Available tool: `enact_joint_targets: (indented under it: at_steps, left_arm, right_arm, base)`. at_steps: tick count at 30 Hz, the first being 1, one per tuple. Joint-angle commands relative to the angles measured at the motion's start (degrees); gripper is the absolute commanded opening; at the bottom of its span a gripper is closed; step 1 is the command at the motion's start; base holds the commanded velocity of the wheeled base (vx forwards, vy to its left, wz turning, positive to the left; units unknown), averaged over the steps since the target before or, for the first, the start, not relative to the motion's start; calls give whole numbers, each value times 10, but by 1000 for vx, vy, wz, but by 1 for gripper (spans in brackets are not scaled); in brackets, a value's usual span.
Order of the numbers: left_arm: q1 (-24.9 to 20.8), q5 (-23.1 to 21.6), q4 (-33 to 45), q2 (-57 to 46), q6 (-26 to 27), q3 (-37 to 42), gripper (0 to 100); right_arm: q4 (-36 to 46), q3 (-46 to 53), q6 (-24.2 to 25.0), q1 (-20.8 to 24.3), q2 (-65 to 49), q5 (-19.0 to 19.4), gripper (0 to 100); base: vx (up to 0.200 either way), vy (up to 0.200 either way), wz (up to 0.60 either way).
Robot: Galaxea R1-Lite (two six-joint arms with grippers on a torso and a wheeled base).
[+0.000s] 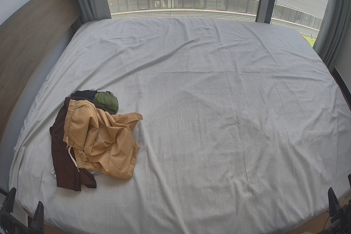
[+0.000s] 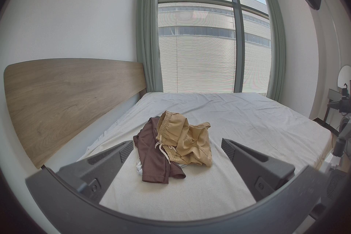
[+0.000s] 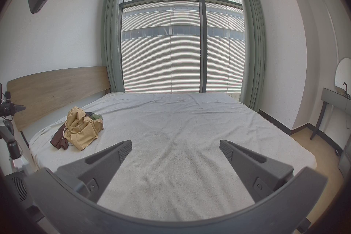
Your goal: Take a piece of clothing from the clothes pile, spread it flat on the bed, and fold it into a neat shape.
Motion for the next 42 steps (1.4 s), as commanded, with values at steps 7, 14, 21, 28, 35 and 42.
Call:
enact_joint_targets:
  at_steps: [7,14,21,28,35,42]
  left_arm:
    - [1,-4,-1,-7,-3,10,100]
    - [-1,-14,-1,-8,7,10,100]
    - [-1,-15,-2,-8,9,10,100]
    - [-1,-16,-2,-8,13,10,100]
    - [-1,-17,-2,-8,15,10,100]
    - [-2,-19,-2,-8,17,10,100]
  right_arm:
    - [0,10,3,0,-9,-2,100]
    - [0,10,2,0,-9,-2,100]
    - [1,10,2,0,-9,-2,100]
    - [0,10,2,0,-9,-2,100]
    - [1,10,2,0,-9,-2,100]
    - [1,10,3,0,-9,-2,100]
  base:
    - [0,0,0]
    - [0,0,0]
    - [0,0,0]
    - [0,0,0]
    - [0,0,0]
    - [0,0,0]
